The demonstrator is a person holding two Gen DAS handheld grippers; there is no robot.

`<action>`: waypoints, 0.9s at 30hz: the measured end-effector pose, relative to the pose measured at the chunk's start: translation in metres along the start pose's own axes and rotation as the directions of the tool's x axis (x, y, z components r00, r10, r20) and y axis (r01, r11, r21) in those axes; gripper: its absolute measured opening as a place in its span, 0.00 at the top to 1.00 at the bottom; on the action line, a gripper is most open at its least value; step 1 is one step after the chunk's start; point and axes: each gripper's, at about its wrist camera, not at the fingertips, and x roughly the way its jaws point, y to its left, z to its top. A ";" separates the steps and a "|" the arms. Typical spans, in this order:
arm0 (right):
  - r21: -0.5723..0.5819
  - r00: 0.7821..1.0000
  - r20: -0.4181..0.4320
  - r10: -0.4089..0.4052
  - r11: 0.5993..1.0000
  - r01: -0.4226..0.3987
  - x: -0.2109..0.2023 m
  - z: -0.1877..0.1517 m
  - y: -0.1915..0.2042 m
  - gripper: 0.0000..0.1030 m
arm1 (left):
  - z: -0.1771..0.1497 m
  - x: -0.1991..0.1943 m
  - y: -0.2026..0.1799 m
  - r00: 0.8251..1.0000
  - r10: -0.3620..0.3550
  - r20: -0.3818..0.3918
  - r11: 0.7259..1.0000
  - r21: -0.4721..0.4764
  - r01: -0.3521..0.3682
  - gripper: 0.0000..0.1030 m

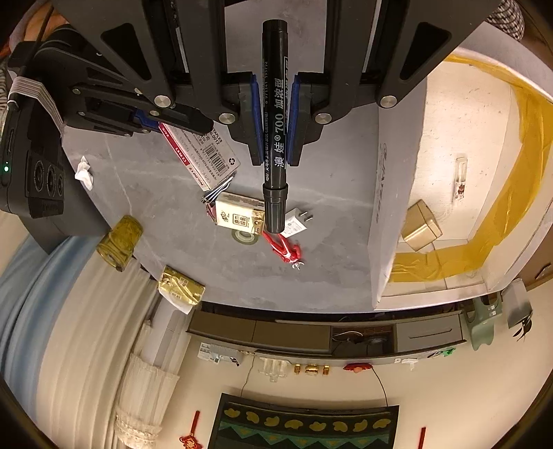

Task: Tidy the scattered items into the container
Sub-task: 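Carry the black marker with the left tool while the right tool carries the staple box over the box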

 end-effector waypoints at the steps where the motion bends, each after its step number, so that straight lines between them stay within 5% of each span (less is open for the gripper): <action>1: -0.002 1.000 0.000 -0.002 1.000 0.002 0.000 0.001 0.002 0.85 | 0.000 -0.002 0.001 1.000 -0.005 0.003 1.000 -0.004 0.005 0.86; 27: -0.109 1.000 0.004 -0.014 0.994 0.014 -0.004 0.023 0.069 0.86 | -0.006 -0.047 0.067 0.994 -0.047 0.095 0.991 -0.124 0.059 0.86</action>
